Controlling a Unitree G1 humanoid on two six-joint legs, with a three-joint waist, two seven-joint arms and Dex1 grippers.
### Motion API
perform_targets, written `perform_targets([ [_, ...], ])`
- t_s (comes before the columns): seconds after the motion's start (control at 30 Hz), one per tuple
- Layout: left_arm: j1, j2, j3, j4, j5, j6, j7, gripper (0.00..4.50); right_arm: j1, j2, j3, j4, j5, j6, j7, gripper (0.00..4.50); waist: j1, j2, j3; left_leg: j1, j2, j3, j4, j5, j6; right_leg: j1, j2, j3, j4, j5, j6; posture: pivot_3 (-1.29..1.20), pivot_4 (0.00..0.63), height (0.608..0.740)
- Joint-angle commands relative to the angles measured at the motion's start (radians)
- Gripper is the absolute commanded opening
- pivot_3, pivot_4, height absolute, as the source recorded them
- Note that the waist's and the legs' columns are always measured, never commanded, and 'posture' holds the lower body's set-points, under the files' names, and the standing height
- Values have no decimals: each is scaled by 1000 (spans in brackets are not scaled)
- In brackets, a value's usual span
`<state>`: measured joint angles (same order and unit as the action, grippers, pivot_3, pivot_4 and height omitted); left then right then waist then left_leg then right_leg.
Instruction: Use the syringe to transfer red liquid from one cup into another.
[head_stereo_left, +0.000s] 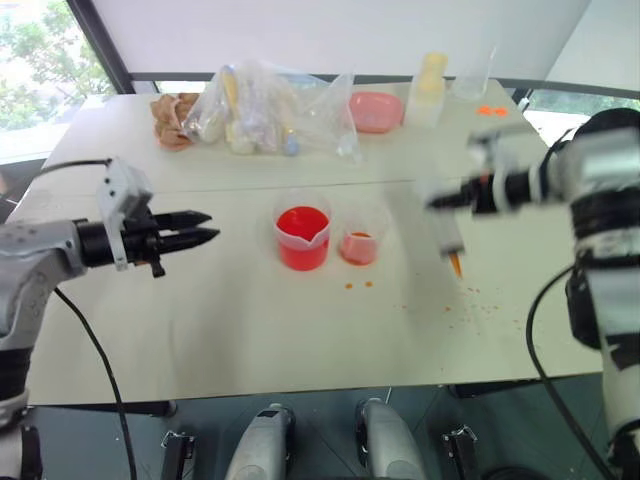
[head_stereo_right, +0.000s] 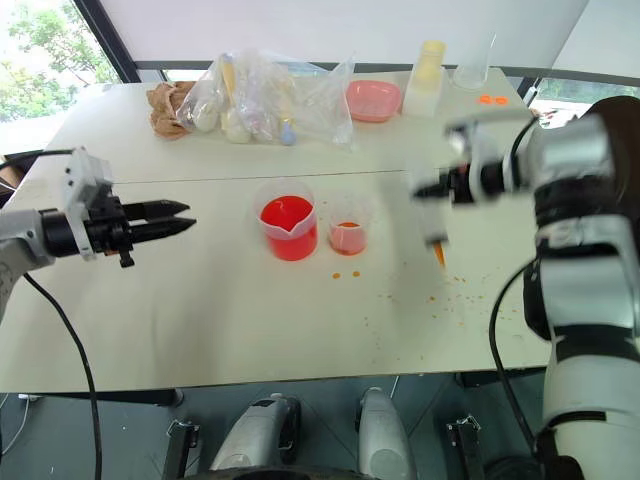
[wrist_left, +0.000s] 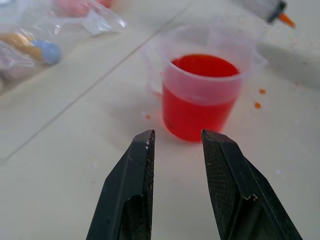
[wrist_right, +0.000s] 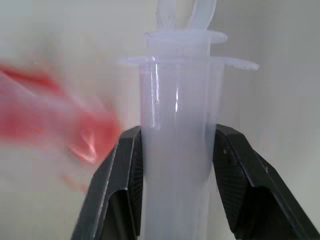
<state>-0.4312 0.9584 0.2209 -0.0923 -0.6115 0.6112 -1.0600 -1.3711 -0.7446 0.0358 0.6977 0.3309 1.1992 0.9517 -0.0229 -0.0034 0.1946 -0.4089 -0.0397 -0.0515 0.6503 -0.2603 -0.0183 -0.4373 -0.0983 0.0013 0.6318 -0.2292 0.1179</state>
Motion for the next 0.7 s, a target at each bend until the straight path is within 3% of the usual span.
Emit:
perform_targets([
  [0.03, -86, 12, 4, 94, 25, -48, -33, 1514, -5, 87, -169, -274, 75, -114, -120, 1440, 2, -5, -3, 0, 2, -1, -1, 0, 0, 0, 2, -1, 0, 0, -1, 0, 150, 740],
  [0.17, -227, -41, -50, 234, 102, -136, -22, 1514, 131, 362, -324, -569, 140, -346, -345, 1440, 3, -11, -6, 2, 4, -3, -1, 1, -1, 3, 4, -3, 0, -1, -3, 0, 150, 740],
  [0.33, -332, -85, -61, 337, 117, -160, -36, 1514, 303, 611, -301, -709, 216, -469, -418, 1440, 7, -10, -6, 0, 2, -3, 1, 3, -5, 2, 2, -2, 1, 3, -2, 0, 150, 740],
  [0.7, -545, -197, -23, 354, 79, -149, 42, 1514, 535, 652, -94, -710, 132, -653, -384, 1440, 0, -11, -6, 0, 1, -6, 2, 4, -7, 3, 2, -2, 1, 3, -2, 0, 150, 740],
])
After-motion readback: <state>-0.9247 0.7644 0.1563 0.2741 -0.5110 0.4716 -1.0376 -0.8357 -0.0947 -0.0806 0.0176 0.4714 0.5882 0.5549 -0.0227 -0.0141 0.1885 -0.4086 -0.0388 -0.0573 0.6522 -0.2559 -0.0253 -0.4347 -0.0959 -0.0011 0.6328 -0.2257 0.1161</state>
